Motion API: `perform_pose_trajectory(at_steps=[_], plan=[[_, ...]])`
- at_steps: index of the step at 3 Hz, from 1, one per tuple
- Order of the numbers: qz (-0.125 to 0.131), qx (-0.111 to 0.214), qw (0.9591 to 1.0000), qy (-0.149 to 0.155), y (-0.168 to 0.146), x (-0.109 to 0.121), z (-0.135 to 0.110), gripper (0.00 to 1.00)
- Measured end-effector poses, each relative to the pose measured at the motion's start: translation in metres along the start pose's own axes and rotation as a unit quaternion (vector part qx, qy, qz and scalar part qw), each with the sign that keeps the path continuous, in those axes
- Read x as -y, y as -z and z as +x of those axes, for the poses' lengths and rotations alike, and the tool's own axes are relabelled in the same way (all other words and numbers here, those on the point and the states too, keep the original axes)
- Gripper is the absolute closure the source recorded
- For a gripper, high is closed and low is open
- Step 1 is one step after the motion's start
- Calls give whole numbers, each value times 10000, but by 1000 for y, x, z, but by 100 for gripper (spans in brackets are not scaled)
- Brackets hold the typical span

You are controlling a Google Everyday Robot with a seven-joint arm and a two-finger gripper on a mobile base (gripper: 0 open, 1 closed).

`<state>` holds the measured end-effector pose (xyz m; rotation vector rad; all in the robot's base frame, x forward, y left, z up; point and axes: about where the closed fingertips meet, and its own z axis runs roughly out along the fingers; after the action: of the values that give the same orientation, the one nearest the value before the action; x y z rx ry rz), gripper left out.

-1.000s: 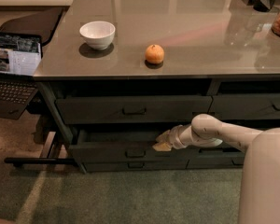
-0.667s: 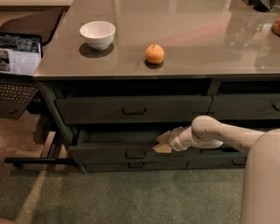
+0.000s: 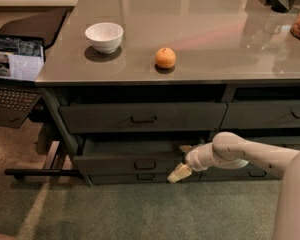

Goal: Open middle drawer

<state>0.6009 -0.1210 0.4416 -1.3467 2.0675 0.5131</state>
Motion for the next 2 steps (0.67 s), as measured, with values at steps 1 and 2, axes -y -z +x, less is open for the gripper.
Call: perform_pose_trajectory(at_steps=[1, 2], plan=[[-32, -65, 10000, 20, 9, -12, 10, 0], [-103, -174, 9998, 90, 15, -20, 16, 19]])
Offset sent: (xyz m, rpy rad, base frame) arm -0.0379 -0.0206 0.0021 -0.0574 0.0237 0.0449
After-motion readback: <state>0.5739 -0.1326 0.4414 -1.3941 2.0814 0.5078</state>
